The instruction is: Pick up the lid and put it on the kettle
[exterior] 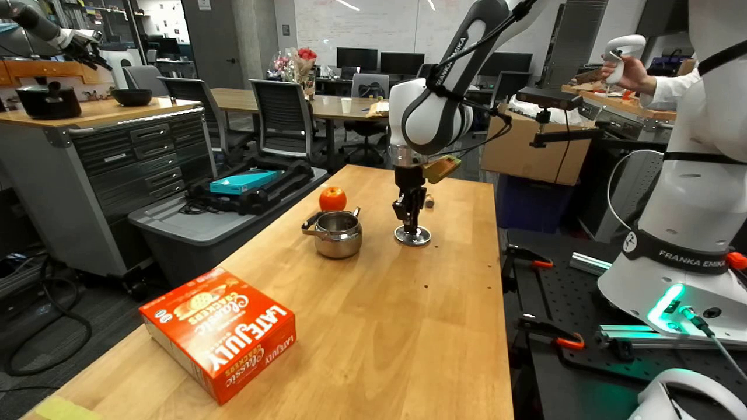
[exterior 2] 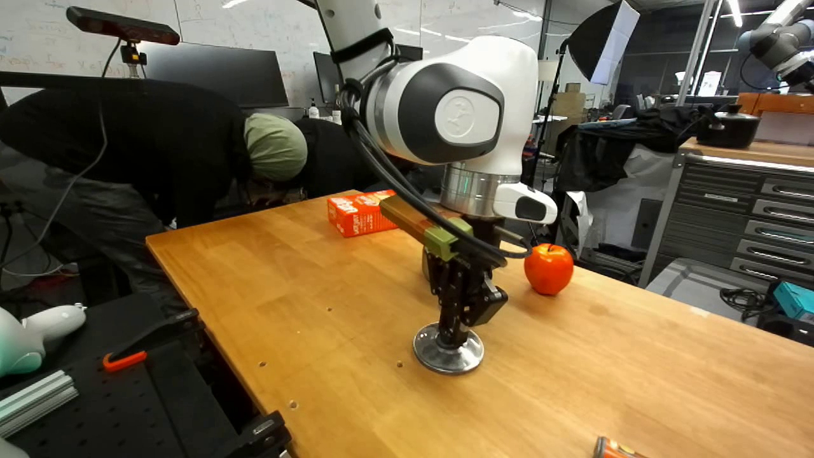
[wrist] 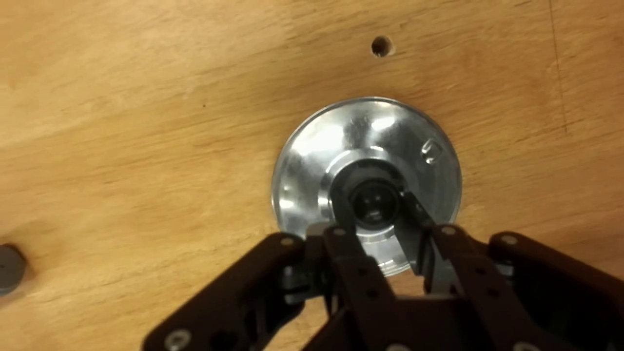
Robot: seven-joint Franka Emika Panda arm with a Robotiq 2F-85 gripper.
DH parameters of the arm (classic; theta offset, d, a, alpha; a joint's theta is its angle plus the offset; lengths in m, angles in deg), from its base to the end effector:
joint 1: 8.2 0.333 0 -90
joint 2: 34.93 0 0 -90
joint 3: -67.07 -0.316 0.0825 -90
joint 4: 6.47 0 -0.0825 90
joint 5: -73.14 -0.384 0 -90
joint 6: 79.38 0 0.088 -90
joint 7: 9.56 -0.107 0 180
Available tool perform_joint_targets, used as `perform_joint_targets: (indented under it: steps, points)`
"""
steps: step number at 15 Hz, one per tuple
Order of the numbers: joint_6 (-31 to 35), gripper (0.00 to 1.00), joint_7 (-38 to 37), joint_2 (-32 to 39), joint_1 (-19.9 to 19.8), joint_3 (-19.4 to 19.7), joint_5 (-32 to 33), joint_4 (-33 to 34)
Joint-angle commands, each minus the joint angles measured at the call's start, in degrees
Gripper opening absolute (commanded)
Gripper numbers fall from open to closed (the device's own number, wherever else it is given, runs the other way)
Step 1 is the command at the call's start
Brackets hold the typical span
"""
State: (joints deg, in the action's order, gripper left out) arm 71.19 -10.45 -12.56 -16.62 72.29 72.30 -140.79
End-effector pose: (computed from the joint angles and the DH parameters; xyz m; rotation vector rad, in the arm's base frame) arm 0.4858 -0.1209 0.1589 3.0938 -0.4072 -0.1679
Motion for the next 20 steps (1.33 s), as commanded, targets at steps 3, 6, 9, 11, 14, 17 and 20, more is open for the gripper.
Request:
perform_joint_targets:
  steps: [3, 6, 9, 11, 14, 17, 20]
  points:
    - [-2.3, 0.07, -0.22, -1.46, 0.53, 1.26, 0.4, -0.11]
    - [-3.32, 0.07, -0.36, -2.81, 0.65, 1.75, 0.76, -0.73]
    - [-4.24, 0.07, -1.19, -5.63, 1.55, 2.84, 2.76, -2.32]
    - [-5.32, 0.07, -2.04, -7.97, 2.29, 3.66, 5.01, -3.42]
    - [-8.18, 0.07, -3.43, -11.65, 2.73, 4.1, 7.23, -4.73]
    - [-10.3, 0.07, -4.22, -15.17, 2.88, 3.66, 8.62, -5.42]
    - [-12.78, 0.07, -4.75, -18.07, 3.05, 3.05, 9.38, -5.51]
